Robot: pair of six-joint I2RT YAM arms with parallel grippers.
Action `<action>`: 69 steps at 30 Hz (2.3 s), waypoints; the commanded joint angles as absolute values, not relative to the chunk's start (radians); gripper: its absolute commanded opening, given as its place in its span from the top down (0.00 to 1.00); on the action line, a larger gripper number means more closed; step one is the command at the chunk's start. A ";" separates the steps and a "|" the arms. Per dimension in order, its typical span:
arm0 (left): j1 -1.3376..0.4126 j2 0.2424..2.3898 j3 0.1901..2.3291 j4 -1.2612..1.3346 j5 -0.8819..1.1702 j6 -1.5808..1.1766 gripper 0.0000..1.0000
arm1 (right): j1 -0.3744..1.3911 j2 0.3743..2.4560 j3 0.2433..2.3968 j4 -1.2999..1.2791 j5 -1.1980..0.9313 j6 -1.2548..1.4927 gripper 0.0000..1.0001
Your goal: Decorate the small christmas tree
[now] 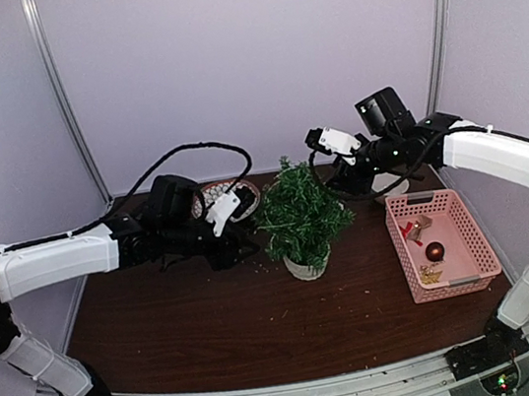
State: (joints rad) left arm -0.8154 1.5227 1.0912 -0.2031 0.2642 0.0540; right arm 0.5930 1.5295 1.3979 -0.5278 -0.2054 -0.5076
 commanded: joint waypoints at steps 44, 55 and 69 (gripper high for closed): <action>-0.715 1.502 1.161 -0.155 0.439 -0.165 0.45 | 0.353 1.278 1.313 -0.601 -0.639 0.065 0.34; -0.692 1.567 1.167 -0.092 0.464 -0.267 0.43 | 0.314 1.313 1.240 -0.698 -0.638 0.121 0.28; -0.675 1.574 1.167 -0.080 0.474 -0.281 0.42 | 0.295 1.463 1.001 -0.452 -0.738 0.021 0.22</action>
State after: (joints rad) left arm -0.6857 1.5772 1.1557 -0.1234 0.4576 -0.2806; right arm 0.3008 1.4303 1.0237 -0.5705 -0.6426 0.0437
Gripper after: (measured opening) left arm 0.582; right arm 0.768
